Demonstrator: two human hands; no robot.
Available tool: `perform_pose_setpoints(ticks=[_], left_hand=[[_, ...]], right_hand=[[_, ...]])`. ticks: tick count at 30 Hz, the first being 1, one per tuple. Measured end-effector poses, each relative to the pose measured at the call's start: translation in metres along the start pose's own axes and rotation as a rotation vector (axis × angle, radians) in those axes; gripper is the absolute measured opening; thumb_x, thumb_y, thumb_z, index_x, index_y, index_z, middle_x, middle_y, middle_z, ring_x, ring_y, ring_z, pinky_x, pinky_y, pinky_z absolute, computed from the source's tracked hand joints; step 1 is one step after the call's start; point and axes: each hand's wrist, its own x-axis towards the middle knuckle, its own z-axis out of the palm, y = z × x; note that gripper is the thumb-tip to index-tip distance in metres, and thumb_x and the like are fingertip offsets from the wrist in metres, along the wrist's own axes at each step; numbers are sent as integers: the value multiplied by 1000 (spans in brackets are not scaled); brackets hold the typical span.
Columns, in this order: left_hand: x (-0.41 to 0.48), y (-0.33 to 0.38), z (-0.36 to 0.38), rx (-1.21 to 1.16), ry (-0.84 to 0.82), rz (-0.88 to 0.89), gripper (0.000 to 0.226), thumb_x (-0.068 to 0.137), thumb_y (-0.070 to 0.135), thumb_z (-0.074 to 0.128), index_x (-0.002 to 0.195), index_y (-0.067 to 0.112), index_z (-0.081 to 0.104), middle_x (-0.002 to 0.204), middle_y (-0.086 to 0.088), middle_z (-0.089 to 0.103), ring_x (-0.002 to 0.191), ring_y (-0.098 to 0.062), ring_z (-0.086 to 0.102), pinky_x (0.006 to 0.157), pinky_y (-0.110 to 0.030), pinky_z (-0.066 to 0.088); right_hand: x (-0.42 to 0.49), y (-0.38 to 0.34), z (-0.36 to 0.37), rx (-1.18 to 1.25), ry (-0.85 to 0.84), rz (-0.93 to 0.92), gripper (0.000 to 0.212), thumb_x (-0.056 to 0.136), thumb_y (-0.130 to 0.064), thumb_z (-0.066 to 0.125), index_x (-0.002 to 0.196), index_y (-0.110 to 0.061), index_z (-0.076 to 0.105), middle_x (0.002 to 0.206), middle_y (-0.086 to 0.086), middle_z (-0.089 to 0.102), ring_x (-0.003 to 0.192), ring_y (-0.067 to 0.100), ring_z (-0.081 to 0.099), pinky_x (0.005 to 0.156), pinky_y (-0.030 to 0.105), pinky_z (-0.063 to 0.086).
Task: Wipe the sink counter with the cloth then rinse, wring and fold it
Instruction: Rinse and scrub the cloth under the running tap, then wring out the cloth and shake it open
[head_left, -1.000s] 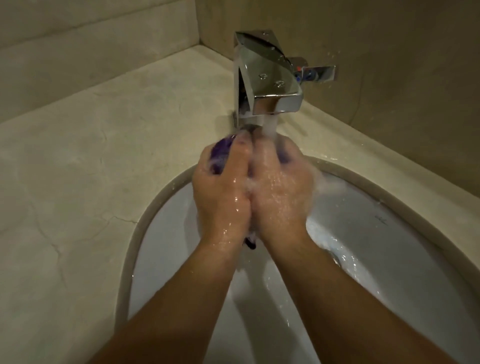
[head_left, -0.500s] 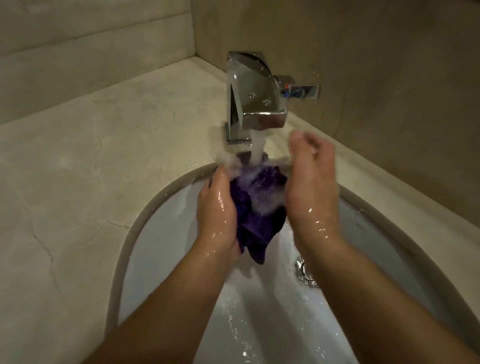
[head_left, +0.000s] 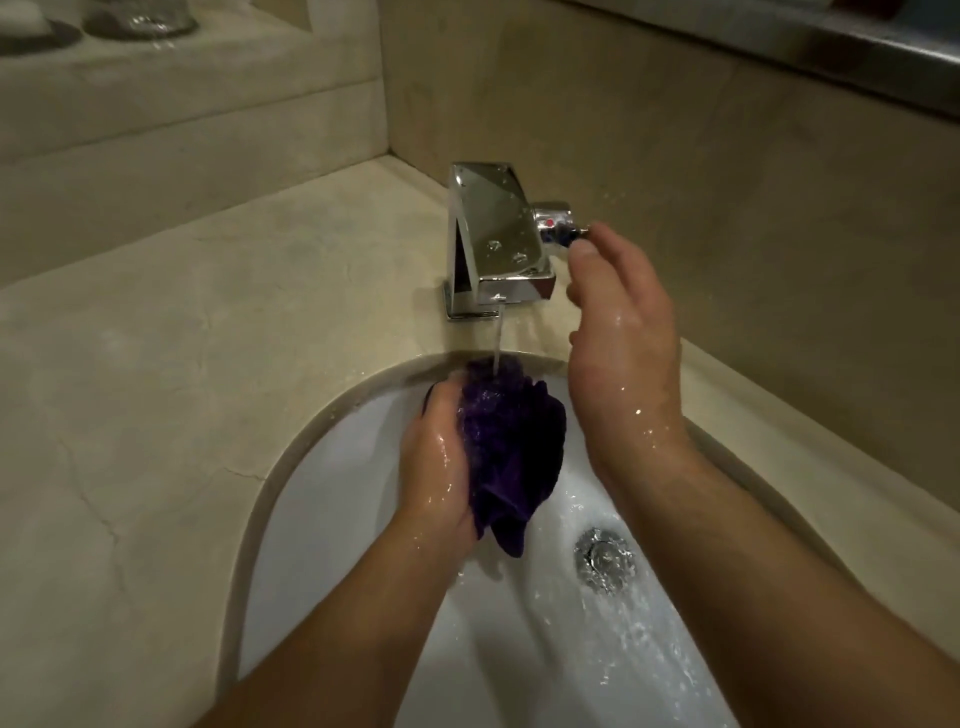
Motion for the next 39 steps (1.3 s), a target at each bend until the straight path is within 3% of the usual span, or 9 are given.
perform_pose_setpoints(ticks=[4,7,13,21,24,28,32,35,39], left_hand=[[-2,-3,-2,16,-13,16,58,72,53,71,116,17,74,114,-13,75,105,-35,72,99,-56,53],[-9,-4,-3,15,-27,13,46,86,46,66,117,12,73,114,-17,74,104,-36,72,98,-55,54],[-41,-5,1,181,-67,169,20,92,37,65,106,26,73,102,-6,77,98,-29,74,86,-51,61],[-123,54,32,437,-294,424,23,79,33,68,101,24,71,96,-2,75,94,-21,72,75,-27,58],[-158,88,48,424,-370,369,20,79,34,69,98,27,71,97,-4,74,95,-23,70,79,-32,58],[-210,147,74,304,-465,164,44,85,54,66,109,18,73,103,-8,76,100,-25,72,86,-36,59],[-245,189,92,367,-514,-70,41,92,61,52,87,33,82,95,3,79,95,-19,74,86,-36,57],[-265,211,104,405,-504,-262,54,84,72,55,117,33,74,123,-5,73,115,-34,67,104,-61,45],[-278,225,127,355,-542,-380,57,85,67,55,107,20,80,118,-13,74,109,-39,67,99,-60,48]], right_hand=[[-7,6,-7,-19,-49,37,48,101,-52,47,148,-42,44,145,-24,49,125,-3,45,106,29,35],[-26,27,-13,-127,-60,188,55,95,-60,51,147,-46,39,146,-18,49,127,6,49,103,34,41],[-66,32,-23,256,-90,659,43,86,-63,62,120,-37,67,110,-3,76,100,21,73,88,46,61],[-100,-63,-47,560,-107,828,51,83,-66,66,89,-18,83,98,12,80,93,32,75,89,51,56],[-114,-107,-52,649,-56,793,46,86,-60,66,101,-19,81,106,11,78,102,32,73,97,50,55],[-135,-163,-54,685,11,650,39,93,-40,64,118,-13,75,113,14,76,106,32,73,95,48,57],[-146,-212,-68,673,145,511,43,88,-30,69,124,-6,68,120,20,72,111,38,70,97,58,55],[-148,-243,-83,598,158,421,56,79,-39,71,126,-8,67,124,20,70,116,39,67,100,60,52],[-148,-266,-87,244,130,245,45,79,-60,58,105,-28,75,112,1,75,108,22,70,101,53,52]])
